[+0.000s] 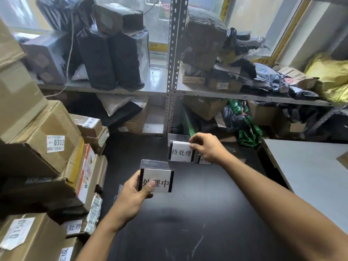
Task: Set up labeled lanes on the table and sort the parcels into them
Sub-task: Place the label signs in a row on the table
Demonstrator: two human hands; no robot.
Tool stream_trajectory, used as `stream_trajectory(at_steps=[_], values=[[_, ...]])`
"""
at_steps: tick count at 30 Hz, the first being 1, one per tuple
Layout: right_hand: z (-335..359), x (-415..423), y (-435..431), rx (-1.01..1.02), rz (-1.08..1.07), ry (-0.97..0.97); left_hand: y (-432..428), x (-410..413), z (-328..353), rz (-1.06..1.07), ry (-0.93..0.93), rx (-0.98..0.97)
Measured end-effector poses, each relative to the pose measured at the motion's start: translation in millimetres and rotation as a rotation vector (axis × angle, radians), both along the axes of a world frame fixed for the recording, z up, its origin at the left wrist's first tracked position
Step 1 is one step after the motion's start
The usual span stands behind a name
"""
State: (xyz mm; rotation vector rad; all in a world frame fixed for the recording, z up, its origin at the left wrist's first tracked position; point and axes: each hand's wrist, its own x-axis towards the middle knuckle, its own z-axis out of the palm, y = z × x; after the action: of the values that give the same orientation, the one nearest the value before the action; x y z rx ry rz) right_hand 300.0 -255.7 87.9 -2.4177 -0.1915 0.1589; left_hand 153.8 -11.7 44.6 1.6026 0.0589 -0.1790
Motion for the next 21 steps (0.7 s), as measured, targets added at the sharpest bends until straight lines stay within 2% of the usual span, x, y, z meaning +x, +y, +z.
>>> stream_trajectory(at_steps=[10, 21], values=[[-139, 84, -7, -0.135, -0.043, 0.18, -12, 71, -36, 0.095, 0.024, 0.034], [-215, 146, 0, -0.121, -0.042, 0.187, -31, 132, -80, 0.189, 0.004, -0.002]])
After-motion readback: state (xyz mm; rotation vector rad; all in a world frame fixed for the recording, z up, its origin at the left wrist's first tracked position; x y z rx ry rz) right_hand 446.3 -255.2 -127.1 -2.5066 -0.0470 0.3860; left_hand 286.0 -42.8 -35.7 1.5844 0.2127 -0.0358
